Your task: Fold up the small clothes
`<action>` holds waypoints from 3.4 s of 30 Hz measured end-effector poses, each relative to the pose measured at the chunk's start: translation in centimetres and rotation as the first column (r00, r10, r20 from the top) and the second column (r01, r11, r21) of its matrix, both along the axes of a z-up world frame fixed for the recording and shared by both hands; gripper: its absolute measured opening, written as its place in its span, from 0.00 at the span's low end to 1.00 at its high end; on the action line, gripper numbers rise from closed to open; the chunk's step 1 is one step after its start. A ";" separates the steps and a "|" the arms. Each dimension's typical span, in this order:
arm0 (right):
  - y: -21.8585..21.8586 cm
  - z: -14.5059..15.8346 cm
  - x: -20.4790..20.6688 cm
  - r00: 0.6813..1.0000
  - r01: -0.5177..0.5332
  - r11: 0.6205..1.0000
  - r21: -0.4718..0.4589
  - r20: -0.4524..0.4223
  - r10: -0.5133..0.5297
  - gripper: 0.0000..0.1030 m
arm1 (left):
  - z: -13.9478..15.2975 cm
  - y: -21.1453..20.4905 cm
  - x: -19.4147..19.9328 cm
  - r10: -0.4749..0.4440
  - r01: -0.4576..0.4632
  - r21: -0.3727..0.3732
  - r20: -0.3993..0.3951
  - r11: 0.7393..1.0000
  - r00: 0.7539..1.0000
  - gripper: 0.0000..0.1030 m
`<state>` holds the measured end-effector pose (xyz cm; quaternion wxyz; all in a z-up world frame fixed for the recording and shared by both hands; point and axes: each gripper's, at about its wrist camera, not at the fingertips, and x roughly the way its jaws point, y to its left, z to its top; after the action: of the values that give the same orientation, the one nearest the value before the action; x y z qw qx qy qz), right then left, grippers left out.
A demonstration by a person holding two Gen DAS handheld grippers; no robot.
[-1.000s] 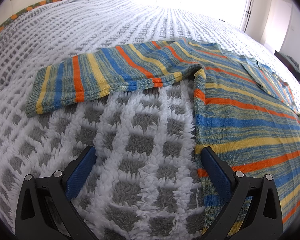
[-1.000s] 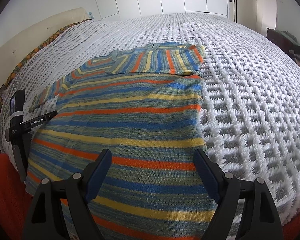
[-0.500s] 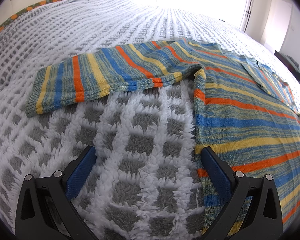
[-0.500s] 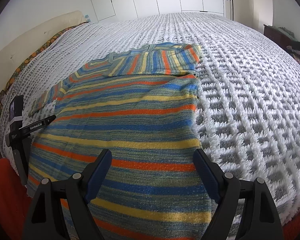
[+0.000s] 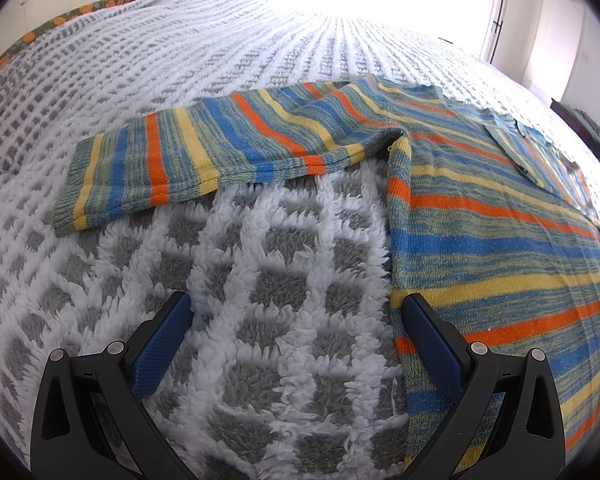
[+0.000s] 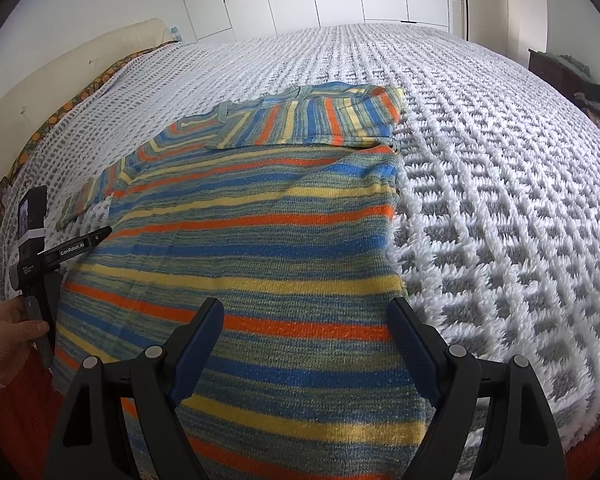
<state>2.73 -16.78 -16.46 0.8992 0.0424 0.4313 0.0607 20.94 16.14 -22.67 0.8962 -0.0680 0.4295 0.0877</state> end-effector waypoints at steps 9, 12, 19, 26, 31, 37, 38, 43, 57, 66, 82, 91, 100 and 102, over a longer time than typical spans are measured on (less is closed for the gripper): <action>-0.6 -0.1 0.4 1.000 0.011 0.999 0.030 -0.006 -0.011 0.81 | 0.8 2.2 0.6 -0.066 0.052 -0.162 -0.082 0.985 0.994 1.00; -0.7 0.0 0.5 1.000 0.012 0.999 0.037 -0.004 -0.012 0.81 | 2.0 4.4 0.7 -0.085 0.025 -0.335 -0.165 0.942 0.983 0.99; -1.1 0.2 0.5 1.000 0.021 0.999 0.042 0.007 -0.022 0.81 | 7.6 15.3 -2.5 0.181 -0.145 -0.618 -0.005 0.772 0.983 0.99; -0.5 0.1 0.6 1.000 0.006 0.999 0.032 0.006 -0.006 0.81 | 2.6 21.8 -0.3 0.306 -0.316 -0.746 -0.157 0.586 0.939 0.80; -0.6 0.0 0.7 1.000 0.007 1.000 0.026 0.003 -0.007 0.81 | 1.3 20.6 2.5 0.257 -0.325 -0.721 -0.207 0.613 0.944 0.43; -0.8 0.2 0.8 1.000 0.001 0.999 0.049 0.012 -0.002 0.81 | 5.4 20.2 4.0 0.314 -0.300 -0.679 -0.107 0.670 0.943 0.05; -0.9 0.3 0.8 1.000 0.001 0.998 0.055 0.013 -0.001 0.81 | 6.9 19.5 4.5 0.300 -0.268 -0.662 -0.069 0.700 0.951 0.05; -1.6 0.2 1.1 1.000 0.013 0.994 0.111 0.004 -0.013 0.81 | 14.7 10.5 9.1 0.028 0.018 -0.486 0.088 0.874 0.996 0.05; -5.9 0.6 1.2 0.990 0.136 0.965 0.223 0.004 -0.140 0.81 | 9.6 -13.7 19.1 -0.349 0.267 -0.498 -0.078 0.825 0.934 0.41; -7.7 0.0 1.4 0.981 0.192 0.941 0.278 -0.024 -0.193 0.82 | 9.0 -2.7 15.6 -0.128 0.080 -0.282 -0.156 0.956 0.979 0.49; -6.8 0.9 0.9 0.983 0.174 0.966 0.193 0.019 -0.181 0.82 | 6.4 0.6 11.1 -0.025 -0.001 -0.100 -0.256 0.995 0.966 0.67; -5.2 1.7 0.4 0.988 0.134 0.983 0.125 0.058 -0.142 0.82 | 5.9 -1.2 -1.2 -0.088 0.053 -0.171 -0.206 0.984 0.975 0.72; -3.2 1.8 -0.3 0.992 0.101 0.994 0.052 0.072 -0.105 0.82 | 4.7 -1.1 -8.5 -0.060 0.032 -0.190 -0.146 0.981 0.987 0.75; -2.8 1.7 -0.3 0.993 0.092 0.995 0.037 0.070 -0.095 0.82 | 4.4 -1.0 -8.9 -0.063 0.037 -0.170 -0.151 0.985 0.987 0.75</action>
<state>2.43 -19.62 -14.74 0.9152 0.0753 0.3950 0.0272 12.05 15.17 -18.31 0.8531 -0.1249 0.5054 0.0341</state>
